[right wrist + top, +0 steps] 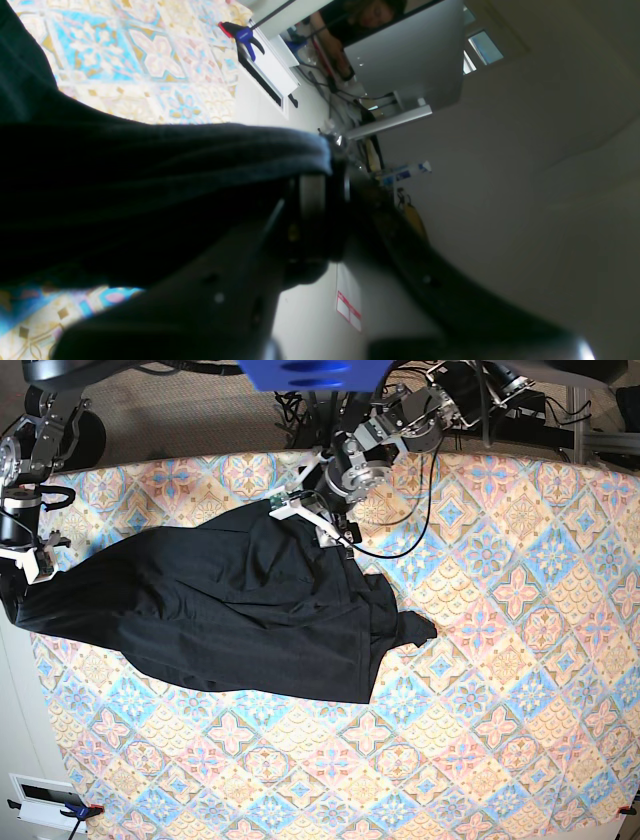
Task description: Layout the t-shirt on the table in an organized manner, then fold the t-shirt properly
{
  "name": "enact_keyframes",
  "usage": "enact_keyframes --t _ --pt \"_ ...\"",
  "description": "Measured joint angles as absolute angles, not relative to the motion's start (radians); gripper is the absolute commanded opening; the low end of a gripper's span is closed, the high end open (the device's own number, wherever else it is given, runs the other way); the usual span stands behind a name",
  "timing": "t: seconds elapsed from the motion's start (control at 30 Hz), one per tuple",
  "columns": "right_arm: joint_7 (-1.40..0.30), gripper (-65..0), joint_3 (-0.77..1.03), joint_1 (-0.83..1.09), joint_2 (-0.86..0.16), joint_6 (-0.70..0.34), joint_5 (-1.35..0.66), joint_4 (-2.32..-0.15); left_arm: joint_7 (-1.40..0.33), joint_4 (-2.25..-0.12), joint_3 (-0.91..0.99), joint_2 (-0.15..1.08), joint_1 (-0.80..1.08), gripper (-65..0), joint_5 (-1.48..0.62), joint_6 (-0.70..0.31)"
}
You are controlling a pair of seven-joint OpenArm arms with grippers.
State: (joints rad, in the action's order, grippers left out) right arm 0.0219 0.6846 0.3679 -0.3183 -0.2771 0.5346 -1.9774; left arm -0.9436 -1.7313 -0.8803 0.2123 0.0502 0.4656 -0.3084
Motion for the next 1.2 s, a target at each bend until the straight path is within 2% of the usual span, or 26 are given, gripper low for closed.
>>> enact_keyframes --t 0.33,0.57,1.2 --pt "0.022 -65.0 0.684 0.368 -0.318 -0.278 0.535 -1.977 -0.967 -1.719 -0.899 0.133 0.054 -27.0 0.487 -0.307" --pt "0.022 -65.0 0.684 0.368 -0.318 -0.278 0.535 -1.977 -0.962 -1.717 -0.955 0.116 0.061 -27.0 0.471 -0.311" --pt "0.022 -65.0 0.684 0.367 -0.318 -0.278 0.535 -1.978 -0.917 -1.616 -0.891 0.094 -0.006 -27.1 0.415 -0.329"
